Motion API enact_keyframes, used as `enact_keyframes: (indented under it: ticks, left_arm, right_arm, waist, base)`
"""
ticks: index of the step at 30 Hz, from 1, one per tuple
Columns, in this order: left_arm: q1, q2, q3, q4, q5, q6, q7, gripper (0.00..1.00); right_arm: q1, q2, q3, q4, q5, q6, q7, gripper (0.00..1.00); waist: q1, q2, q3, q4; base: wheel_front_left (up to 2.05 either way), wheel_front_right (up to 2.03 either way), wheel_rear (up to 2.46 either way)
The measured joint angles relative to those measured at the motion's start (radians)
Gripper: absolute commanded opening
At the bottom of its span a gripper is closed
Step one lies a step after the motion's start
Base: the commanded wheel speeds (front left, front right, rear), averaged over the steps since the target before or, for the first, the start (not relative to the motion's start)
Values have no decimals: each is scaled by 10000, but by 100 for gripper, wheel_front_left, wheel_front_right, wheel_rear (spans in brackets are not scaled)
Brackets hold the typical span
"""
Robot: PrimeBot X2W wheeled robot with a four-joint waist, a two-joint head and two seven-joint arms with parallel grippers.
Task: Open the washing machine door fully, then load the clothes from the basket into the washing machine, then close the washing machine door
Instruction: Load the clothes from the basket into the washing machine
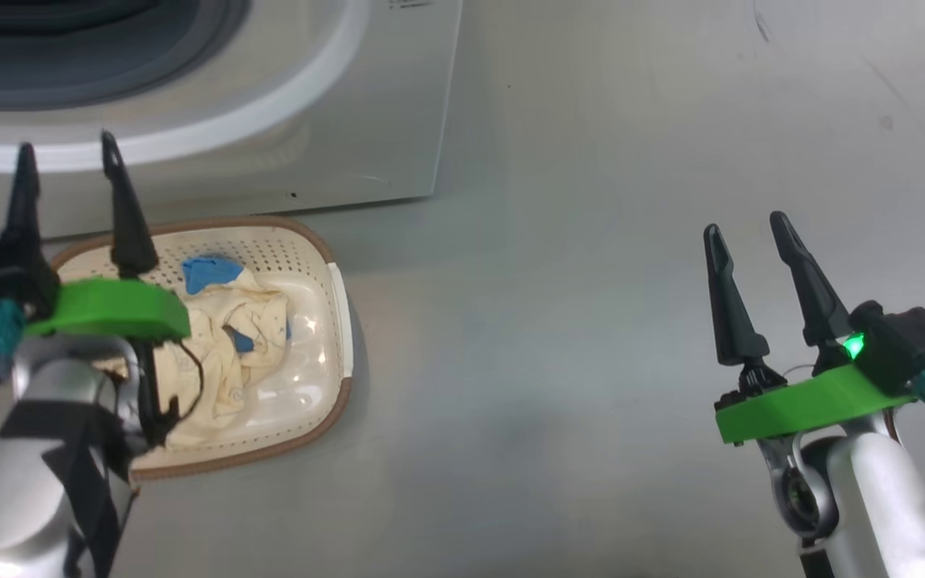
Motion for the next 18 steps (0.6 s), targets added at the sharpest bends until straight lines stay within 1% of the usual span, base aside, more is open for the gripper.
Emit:
enact_keyframes:
  ticks: [3,8,13,18]
  left_arm:
    - [1037,-56,-142,-796,117,23,0,100]
    - [2385,-102,-341,-1572,155,46,0,100]
    - [3296,-299,-673,-1881,196,50,0,100]
    - [3782,-393,-986,-2107,261,56,63,100]
  right_arm:
    - [217,0,-12,73,-138,0,0,100]
    - [517,0,-23,94,-408,0,61,100]
    - [980,0,-336,-29,-694,0,278,100]
    - [1378,0,-554,-207,-920,0,522,100]
  waist:
    - [0,0,-356,118]
    - [0,0,-946,273]
    - [0,0,-1513,480]
    - [1,0,-1998,760]
  base:
    - [0,0,0]
    - [0,0,0]
    - [0,0,0]
    - [0,0,0]
